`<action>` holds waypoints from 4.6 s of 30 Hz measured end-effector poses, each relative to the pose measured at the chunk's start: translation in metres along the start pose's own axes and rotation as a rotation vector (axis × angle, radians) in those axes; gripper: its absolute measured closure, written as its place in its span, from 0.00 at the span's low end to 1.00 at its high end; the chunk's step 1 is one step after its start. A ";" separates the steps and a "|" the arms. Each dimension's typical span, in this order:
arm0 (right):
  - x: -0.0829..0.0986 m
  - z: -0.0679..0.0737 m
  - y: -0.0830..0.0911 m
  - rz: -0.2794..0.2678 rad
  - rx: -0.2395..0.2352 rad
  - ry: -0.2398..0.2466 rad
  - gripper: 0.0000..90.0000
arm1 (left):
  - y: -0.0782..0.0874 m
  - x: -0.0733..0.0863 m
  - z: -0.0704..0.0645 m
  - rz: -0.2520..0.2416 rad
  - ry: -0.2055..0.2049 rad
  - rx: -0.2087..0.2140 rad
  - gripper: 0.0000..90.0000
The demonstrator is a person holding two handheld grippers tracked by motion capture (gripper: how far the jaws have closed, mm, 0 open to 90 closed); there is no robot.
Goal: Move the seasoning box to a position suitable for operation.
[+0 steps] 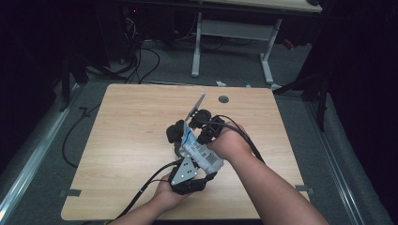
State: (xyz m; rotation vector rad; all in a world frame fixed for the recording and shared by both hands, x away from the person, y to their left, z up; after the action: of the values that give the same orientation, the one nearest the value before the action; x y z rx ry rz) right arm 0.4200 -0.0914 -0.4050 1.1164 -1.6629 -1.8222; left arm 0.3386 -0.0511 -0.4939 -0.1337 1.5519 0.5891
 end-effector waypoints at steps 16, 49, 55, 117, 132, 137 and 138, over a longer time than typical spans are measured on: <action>0.001 -0.001 0.001 0.005 -0.002 -0.005 0.99 | -0.002 0.002 0.000 0.000 0.001 0.004 0.61; 0.022 0.006 0.004 -0.017 -0.033 -0.027 0.99 | -0.007 0.034 -0.005 0.085 -0.011 -0.020 0.59; 0.024 0.006 0.004 -0.015 -0.039 -0.031 0.99 | -0.006 0.041 -0.002 0.105 0.003 -0.019 0.59; 0.040 0.003 0.003 -0.021 -0.036 -0.050 0.99 | 0.103 0.094 0.127 0.166 0.159 -0.331 0.49; 0.060 -0.007 -0.001 -0.003 -0.019 -0.068 0.99 | 0.114 0.099 0.142 0.182 0.186 -0.360 0.49; 0.066 -0.012 -0.002 0.000 -0.011 -0.083 0.99 | 0.113 0.099 0.140 0.176 0.183 -0.358 0.49; 0.070 -0.015 -0.003 0.003 -0.008 -0.096 0.99 | 0.112 0.099 0.139 0.179 0.177 -0.356 0.49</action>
State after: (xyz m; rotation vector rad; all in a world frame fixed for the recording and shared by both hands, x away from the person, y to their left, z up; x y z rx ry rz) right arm 0.3919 -0.1533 -0.4265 1.0376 -1.7086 -1.9060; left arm 0.4064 0.1330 -0.5511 -0.3260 1.6267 1.0170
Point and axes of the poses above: each handheld gripper's, and its own axes: y roughly backward along the jaws, x roughly out of its underside, z roughly to its left, the point moved 7 cm from there along -y, roughly forward along the jaws, and after that the axes turned 2 degrees about -x, right-handed, at the moved point
